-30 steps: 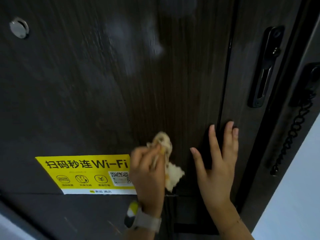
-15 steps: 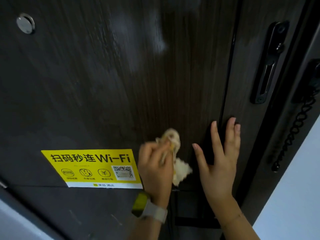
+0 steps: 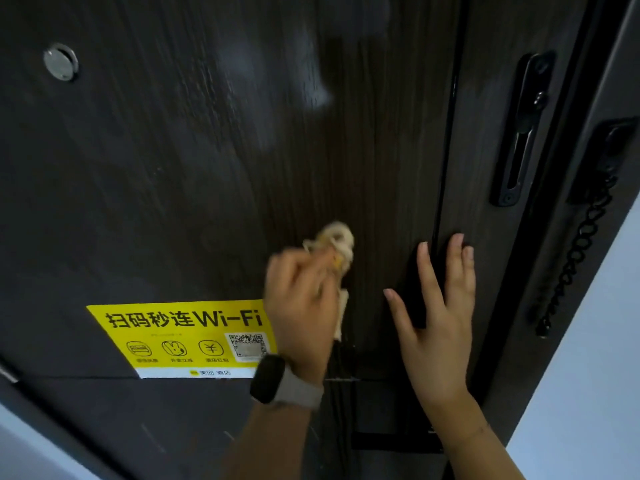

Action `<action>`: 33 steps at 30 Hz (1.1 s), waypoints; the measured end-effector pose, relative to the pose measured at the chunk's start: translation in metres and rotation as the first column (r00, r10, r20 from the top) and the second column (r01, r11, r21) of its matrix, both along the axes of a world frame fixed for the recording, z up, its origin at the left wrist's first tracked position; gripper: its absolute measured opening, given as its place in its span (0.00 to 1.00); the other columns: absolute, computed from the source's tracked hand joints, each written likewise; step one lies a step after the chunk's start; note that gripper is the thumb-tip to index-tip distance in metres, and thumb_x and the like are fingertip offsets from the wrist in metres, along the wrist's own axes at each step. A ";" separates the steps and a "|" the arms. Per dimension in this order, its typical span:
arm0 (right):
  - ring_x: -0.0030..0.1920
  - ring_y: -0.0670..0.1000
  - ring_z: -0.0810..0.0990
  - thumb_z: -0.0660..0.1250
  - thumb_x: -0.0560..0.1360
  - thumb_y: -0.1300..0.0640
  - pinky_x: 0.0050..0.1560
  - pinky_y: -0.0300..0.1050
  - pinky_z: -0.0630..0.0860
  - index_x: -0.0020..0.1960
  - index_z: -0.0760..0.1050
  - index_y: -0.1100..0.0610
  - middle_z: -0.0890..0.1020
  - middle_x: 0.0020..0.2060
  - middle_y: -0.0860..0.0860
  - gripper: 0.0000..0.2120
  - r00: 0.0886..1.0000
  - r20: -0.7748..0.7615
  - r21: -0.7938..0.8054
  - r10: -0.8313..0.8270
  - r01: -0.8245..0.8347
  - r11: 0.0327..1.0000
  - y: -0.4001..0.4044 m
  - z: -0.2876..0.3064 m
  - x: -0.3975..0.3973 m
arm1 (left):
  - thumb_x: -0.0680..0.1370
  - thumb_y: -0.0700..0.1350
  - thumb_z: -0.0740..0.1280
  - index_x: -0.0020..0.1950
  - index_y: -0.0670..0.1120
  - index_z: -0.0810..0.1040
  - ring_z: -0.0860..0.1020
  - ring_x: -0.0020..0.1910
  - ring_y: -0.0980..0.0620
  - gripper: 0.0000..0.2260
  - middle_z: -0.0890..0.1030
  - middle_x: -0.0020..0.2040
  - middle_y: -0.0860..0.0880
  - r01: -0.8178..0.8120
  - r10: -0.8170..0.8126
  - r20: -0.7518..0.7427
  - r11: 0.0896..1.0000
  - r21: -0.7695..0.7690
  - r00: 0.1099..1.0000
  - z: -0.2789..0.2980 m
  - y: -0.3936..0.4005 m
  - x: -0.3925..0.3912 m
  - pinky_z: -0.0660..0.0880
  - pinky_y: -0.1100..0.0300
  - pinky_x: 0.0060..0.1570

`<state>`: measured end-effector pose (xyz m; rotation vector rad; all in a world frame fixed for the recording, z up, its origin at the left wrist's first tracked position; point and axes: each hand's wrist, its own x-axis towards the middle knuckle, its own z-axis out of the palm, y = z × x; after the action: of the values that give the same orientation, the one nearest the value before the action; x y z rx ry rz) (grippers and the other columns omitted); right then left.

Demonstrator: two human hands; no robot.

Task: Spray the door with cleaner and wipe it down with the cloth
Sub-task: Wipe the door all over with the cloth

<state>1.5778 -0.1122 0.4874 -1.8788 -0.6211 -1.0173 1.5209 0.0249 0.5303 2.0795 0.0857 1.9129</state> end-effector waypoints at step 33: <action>0.78 0.55 0.48 0.67 0.76 0.52 0.76 0.39 0.44 0.76 0.60 0.54 0.49 0.78 0.50 0.32 1.000 -0.010 -0.026 -0.006 0.005 1.000 -0.001 -0.002 0.004 | 0.71 0.34 0.74 0.54 0.42 0.83 0.73 0.43 0.61 0.12 0.74 0.43 0.49 0.123 -0.065 0.238 0.963 -0.238 0.969 0.050 0.005 0.016 0.72 0.68 0.47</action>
<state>1.5821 -0.1131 0.4857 -1.9080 -0.6263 -1.0074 1.5368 0.0299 0.5798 1.6603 0.1641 1.9556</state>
